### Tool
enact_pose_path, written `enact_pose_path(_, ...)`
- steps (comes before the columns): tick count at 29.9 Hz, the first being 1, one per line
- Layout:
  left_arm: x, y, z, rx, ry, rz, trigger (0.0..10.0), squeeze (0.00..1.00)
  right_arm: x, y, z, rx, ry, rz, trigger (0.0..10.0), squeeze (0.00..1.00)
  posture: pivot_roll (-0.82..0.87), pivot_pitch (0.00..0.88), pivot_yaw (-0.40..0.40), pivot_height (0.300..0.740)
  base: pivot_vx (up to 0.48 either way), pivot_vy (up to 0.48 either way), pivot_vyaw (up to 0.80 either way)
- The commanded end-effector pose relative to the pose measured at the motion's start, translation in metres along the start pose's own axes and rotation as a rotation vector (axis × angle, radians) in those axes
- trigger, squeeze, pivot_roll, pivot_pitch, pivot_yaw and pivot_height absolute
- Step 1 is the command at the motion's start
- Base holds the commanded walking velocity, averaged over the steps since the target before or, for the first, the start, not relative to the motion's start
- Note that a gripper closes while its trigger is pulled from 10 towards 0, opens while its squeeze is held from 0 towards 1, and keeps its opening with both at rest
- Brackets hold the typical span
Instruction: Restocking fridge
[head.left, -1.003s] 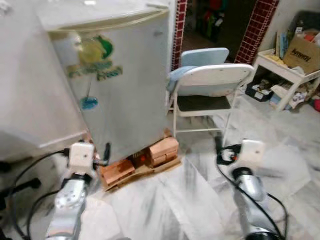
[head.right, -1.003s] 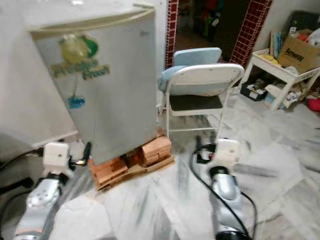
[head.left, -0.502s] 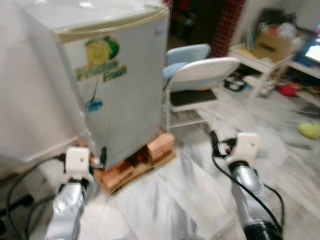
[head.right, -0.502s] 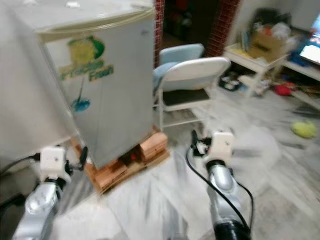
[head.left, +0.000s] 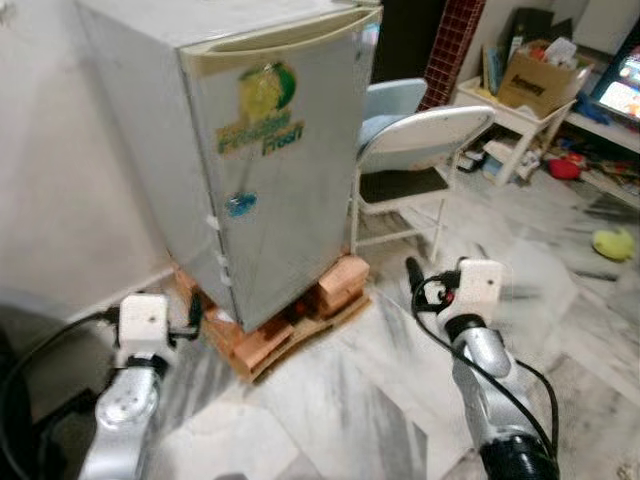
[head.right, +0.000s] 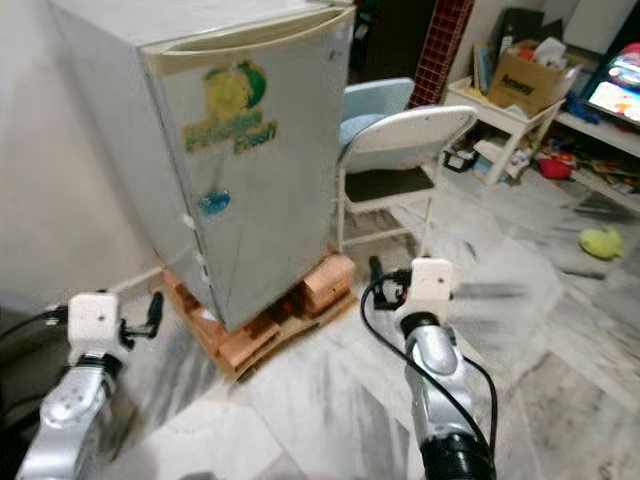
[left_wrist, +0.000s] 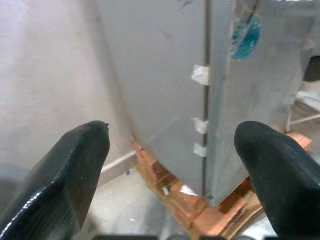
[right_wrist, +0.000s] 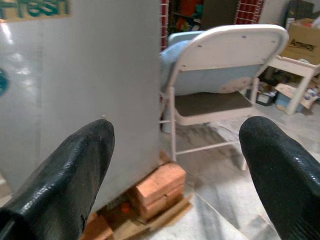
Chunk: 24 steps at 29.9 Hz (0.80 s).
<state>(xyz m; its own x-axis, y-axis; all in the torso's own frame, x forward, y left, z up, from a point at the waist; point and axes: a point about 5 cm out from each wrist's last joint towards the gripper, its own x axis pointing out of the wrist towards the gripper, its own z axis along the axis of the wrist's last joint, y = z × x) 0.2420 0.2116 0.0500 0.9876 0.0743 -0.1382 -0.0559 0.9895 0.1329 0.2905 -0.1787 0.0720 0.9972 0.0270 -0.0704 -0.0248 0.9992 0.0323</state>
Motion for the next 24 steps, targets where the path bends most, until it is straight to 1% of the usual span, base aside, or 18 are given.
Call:
enact_pose_path(1, 0.0019, -0.0107, 0.0027, -0.004, -0.012, -0.030, 10.0, 0.00, -0.0033, -0.0119, -0.0013, -0.009, 0.006, -0.038, 10.0, 0.00, 0.05, 0.000, -0.050, 0.740, 0.000, 0.480, 0.00)
enact_pose_path(3, 0.0017, -0.0109, 0.0025, -0.003, -0.011, -0.031, 10.0, 0.00, -0.0033, -0.0119, -0.0014, -0.009, 0.006, -0.038, 10.0, 0.00, 0.05, 0.000, -0.050, 0.740, 0.000, 0.480, 0.00)
enact_pose_path(19, 0.0008, -0.0123, 0.0015, 0.007, -0.007, -0.039, 10.0, 0.00, -0.0023, -0.0118, -0.0033, -0.015, 0.014, -0.028, 10.0, 0.00, 0.06, 0.000, -0.055, 0.740, 0.000, 0.480, -0.80)
enact_pose_path(22, 0.0006, -0.0118, 0.0020, 0.020, -0.013, -0.038, 10.0, 0.00, -0.0016, -0.0106, -0.0032, -0.013, 0.016, -0.028, 10.0, 0.00, 0.06, 0.000, -0.055, 0.740, 0.000, 0.480, -0.80)
enact_pose_path(24, -0.0039, -0.0178, 0.0001, 0.021, -0.014, -0.058, 10.0, 0.00, 0.0005, -0.0096, -0.0004, -0.006, 0.009, -0.027, 10.0, 0.00, 0.06, 0.000, -0.055, 0.740, 0.000, 0.189, -0.80)
